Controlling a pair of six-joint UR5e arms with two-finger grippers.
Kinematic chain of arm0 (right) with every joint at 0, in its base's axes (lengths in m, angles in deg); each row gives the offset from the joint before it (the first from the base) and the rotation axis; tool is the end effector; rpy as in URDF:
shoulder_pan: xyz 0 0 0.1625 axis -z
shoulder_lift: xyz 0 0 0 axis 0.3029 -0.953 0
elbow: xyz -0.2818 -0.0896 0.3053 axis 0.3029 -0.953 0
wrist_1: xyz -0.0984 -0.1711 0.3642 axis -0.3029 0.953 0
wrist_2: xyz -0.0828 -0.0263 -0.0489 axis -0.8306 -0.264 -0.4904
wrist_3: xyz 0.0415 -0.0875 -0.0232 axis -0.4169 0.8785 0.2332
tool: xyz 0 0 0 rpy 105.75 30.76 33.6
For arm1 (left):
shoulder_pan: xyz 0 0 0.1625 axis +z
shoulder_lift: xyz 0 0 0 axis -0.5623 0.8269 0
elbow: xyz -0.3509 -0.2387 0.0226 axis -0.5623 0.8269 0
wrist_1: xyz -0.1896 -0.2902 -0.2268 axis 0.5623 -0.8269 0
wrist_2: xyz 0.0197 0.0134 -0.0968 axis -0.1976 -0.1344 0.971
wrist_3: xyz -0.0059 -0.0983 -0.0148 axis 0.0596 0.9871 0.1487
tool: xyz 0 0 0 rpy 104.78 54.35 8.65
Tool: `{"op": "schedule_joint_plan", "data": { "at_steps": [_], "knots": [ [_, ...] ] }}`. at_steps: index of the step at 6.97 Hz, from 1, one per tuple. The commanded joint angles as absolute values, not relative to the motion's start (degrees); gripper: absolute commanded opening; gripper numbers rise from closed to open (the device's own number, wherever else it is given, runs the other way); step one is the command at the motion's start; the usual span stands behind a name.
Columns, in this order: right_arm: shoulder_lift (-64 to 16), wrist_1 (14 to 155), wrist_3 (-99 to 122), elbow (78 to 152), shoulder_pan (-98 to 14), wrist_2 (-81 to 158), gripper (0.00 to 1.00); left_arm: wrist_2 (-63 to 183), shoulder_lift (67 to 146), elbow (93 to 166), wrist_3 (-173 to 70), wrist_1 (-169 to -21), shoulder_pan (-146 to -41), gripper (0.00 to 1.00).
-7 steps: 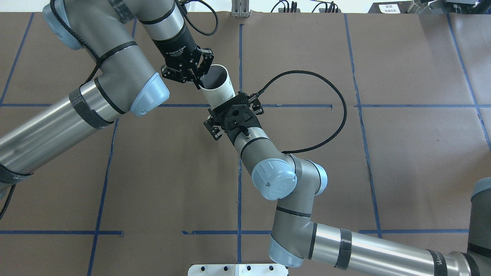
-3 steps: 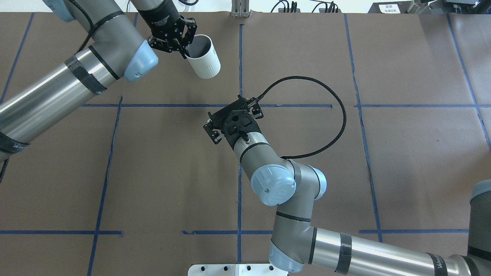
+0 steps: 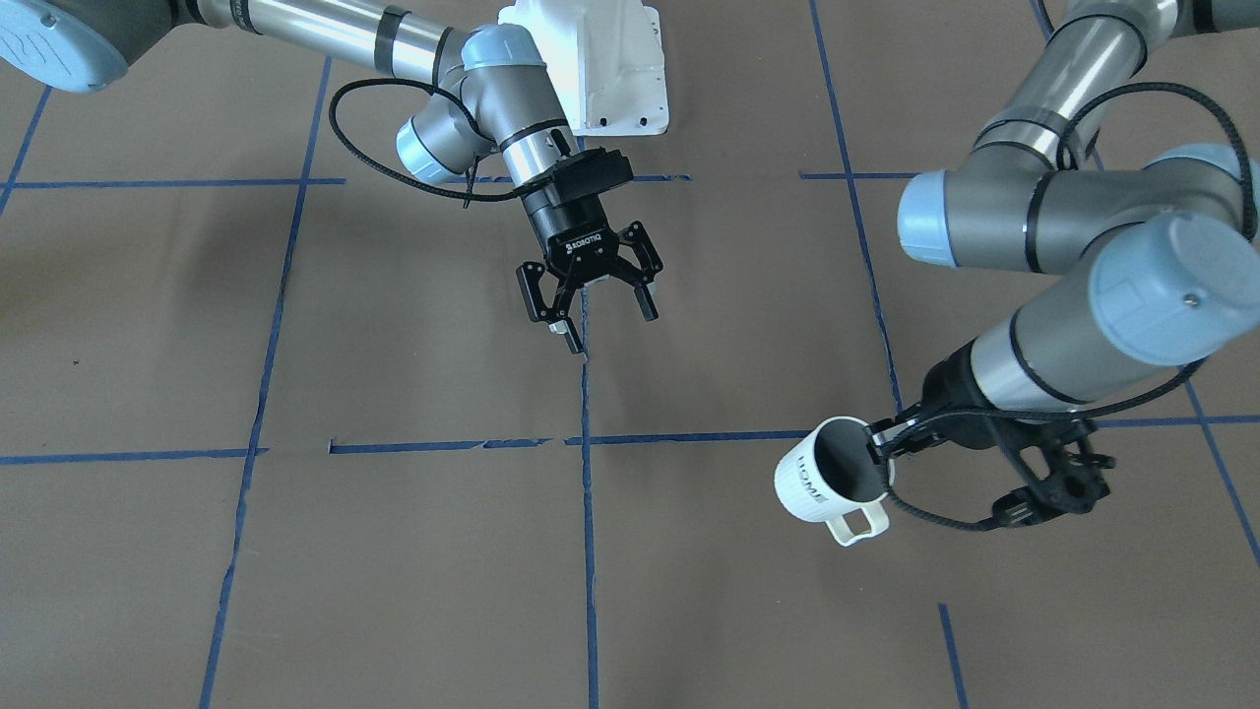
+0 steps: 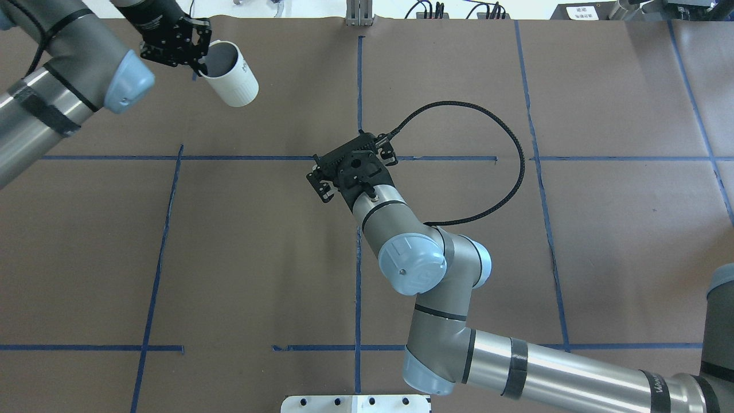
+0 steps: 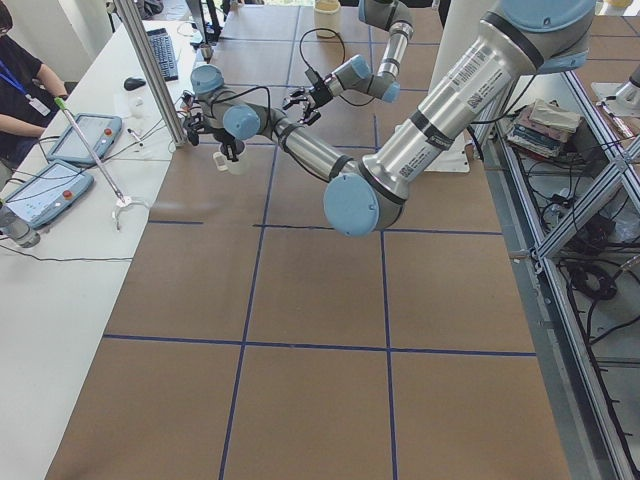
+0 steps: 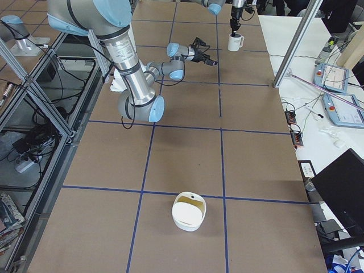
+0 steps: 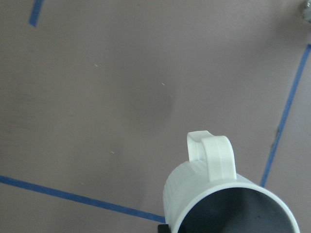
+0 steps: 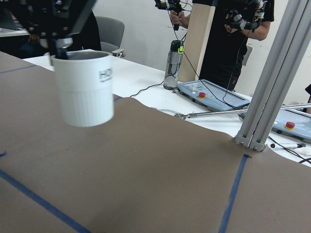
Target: Left arm hands cup to right arm to dump lemon
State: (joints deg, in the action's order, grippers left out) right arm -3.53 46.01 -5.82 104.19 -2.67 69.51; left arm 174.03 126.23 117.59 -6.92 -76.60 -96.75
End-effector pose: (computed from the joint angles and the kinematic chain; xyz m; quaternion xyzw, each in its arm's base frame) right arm -0.5879 -0.4220 0.1842 0.5744 -0.3576 -0.0209 0.7360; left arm 0.2839 -0.6812 0.3010 -0.0418 0.4659 -0.1228 0.8753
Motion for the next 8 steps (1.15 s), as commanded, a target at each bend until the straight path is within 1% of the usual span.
{"op": "schedule_joint_plan", "data": {
  "at_steps": [1,2,3,4,5,6,7,8],
  "knots": [
    [-3.3,53.3,-10.1,106.2,-8.6,78.6,1.00,174.0,117.0,125.2,-15.7,-76.2,-100.3,0.00],
    [-3.4,59.5,-12.1,108.1,-12.7,86.9,1.00,173.8,112.5,128.2,-20.5,-76.2,-101.4,0.00],
    [-3.6,66.0,-12.2,109.3,-17.3,95.3,1.00,173.4,106.2,131.9,-25.7,-76.4,-101.8,0.00],
    [-3.9,75.1,-12.2,109.4,-23.5,106.2,1.00,173.3,100.2,135.1,-29.6,-76.8,-101.9,0.00],
    [-5.0,81.3,-11.5,109.4,-30.4,117.8,1.00,173.3,94.5,138.5,-32.5,-76.9,-102.2,0.00],
    [-8.1,81.7,-10.4,109.2,-36.6,128.9,1.00,172.6,89.8,140.5,-34.2,-77.9,-102.3,0.00],
    [-10.0,82.2,-8.9,108.5,-41.3,135.7,1.00,167.6,86.5,140.8,-34.5,-81.5,-102.2,0.00],
    [-12.1,84.1,-4.2,108.9,-44.1,136.1,1.00,165.9,85.6,140.4,-34.5,-82.5,-102.2,0.00]
  ]
}}
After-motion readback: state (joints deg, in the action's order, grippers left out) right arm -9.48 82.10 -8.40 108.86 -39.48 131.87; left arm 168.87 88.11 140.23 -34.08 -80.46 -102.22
